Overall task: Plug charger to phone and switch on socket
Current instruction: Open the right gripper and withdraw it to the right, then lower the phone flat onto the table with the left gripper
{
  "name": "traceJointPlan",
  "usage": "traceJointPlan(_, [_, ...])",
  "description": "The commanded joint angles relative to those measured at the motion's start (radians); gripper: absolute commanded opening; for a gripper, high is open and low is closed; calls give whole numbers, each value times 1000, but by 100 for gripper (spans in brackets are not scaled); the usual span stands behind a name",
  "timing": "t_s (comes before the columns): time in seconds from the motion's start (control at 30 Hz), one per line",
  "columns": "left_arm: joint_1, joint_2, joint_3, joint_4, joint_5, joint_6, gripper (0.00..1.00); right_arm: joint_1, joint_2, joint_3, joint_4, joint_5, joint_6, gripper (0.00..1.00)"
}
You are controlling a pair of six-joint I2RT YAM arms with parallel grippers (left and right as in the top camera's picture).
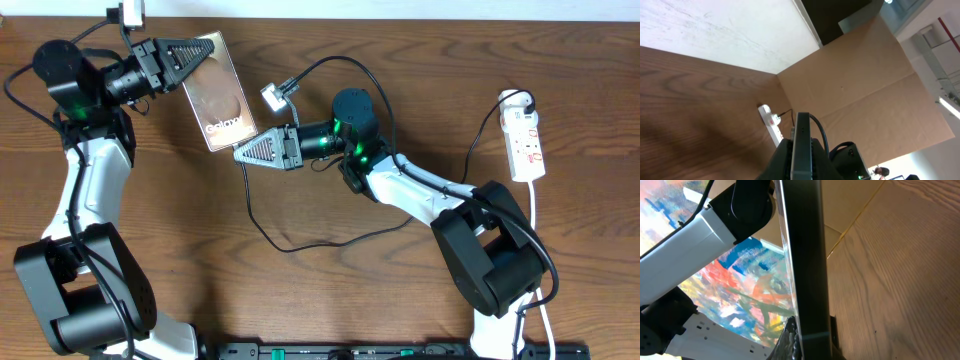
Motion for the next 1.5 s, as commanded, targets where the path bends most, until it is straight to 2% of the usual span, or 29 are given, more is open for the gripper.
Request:
traceJointPlan(0.0, [-8, -14, -3, 1, 128, 17, 7, -13, 3, 15, 18, 137, 7, 1])
traceJointPlan(0.07, [-8, -14, -3, 1, 128, 17, 7, -13, 3, 15, 18, 135, 7, 1])
traceJointPlan(0.1, [-8, -14, -3, 1, 127, 17, 7, -13, 3, 15, 18, 131, 7, 10])
traceJointPlan(0.13, [-8, -14, -3, 1, 125, 17, 8, -13, 3, 15, 18, 127, 7, 24])
traceJointPlan(0.17, [-8, -14, -3, 2, 124, 17, 7, -13, 3, 15, 18, 121, 7, 49])
traceJointPlan(0.2, [-8, -14, -3, 2, 116, 18, 8, -13, 3, 15, 18, 109, 7, 80])
traceJointPlan(0.27, [-8, -14, -3, 2, 101, 18, 7, -13, 3, 15, 18, 92, 6, 99])
traceJointPlan(0.67, [43, -14, -3, 0, 136, 13, 7, -99, 3, 15, 12, 58, 7, 99])
traceJointPlan(0.73, [67, -14, -3, 0, 136, 10, 7, -140, 3, 15, -46, 58, 2, 99])
traceJointPlan(0.8, [82, -14, -3, 0, 136, 5, 7, -169, 3, 15, -160, 63, -39, 99])
traceJointPlan(0.87, [91, -14, -3, 1, 136, 5, 7, -201, 3, 15, -363, 90, -132, 99])
traceJointPlan(1.0, [92, -14, -3, 1, 129, 8, 7, -230, 3, 15, -787, 269, -340, 99])
traceJointPlan(1.1, [92, -14, -3, 1, 121, 42, 7, -240, -2, 15, -982, 383, -441, 99])
traceJointPlan(1.2, [90, -14, -6, 1, 121, 88, 7, -242, -27, 15, -1113, 504, -509, 99])
traceJointPlan(1.47, [81, -13, -124, 0, 66, 172, 7, -246, -154, 16, -1288, 768, -575, 99])
